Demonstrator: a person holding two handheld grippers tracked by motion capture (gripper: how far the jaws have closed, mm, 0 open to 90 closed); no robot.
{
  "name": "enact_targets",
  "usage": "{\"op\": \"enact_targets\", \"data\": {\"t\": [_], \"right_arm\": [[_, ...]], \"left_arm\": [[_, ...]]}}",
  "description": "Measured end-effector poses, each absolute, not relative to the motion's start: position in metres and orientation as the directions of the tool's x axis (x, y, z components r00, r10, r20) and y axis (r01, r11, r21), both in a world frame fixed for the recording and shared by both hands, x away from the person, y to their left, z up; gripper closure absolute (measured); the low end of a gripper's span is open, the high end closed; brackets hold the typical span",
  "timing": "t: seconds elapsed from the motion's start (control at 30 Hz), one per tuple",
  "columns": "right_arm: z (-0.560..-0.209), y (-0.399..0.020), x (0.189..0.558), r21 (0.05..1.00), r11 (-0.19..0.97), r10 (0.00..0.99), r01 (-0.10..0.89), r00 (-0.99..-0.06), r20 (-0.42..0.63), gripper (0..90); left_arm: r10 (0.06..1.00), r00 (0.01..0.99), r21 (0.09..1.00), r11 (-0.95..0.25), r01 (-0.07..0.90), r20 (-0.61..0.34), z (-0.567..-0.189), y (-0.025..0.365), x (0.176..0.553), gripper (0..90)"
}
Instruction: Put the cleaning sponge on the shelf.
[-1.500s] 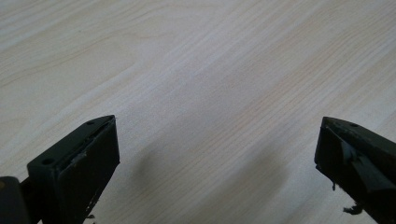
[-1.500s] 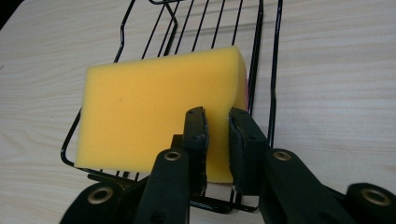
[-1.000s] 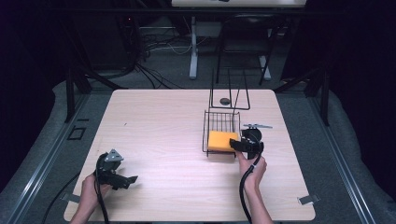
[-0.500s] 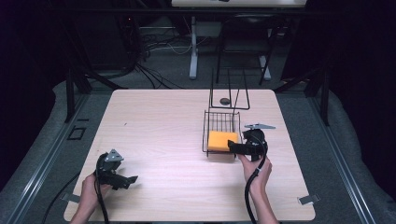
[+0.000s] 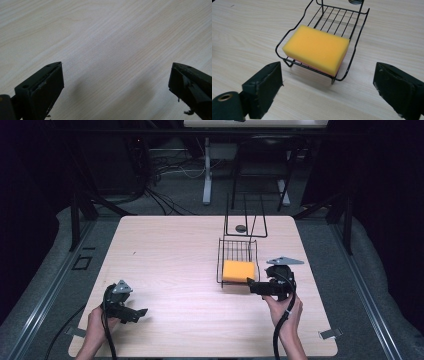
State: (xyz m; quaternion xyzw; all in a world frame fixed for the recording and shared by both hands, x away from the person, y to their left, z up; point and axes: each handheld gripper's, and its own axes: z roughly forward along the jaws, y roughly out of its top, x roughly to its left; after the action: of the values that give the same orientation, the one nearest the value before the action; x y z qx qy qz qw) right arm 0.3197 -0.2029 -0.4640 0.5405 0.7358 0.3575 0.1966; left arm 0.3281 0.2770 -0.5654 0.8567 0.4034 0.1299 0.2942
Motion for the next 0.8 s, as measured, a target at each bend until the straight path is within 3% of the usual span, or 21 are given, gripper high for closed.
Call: {"op": "enact_targets", "data": {"t": [0.43,0.8], "right_arm": [[-0.455,-0.218,0.288,0.735,0.2,0.934,0.648,-0.352,0.056,0.3],[-0.474,-0.243,0.26,0.697,0.197,0.943,0.689,-0.328,0.058,0.0]], "left_arm": [[0.768,0.641,0.611,-0.501,0.613,-0.013,-0.566,0.276,0.328,0.0],[0.767,0.642,0.609,-0.504,0.613,-0.012,-0.567,0.276,0.328,0.0]]}}
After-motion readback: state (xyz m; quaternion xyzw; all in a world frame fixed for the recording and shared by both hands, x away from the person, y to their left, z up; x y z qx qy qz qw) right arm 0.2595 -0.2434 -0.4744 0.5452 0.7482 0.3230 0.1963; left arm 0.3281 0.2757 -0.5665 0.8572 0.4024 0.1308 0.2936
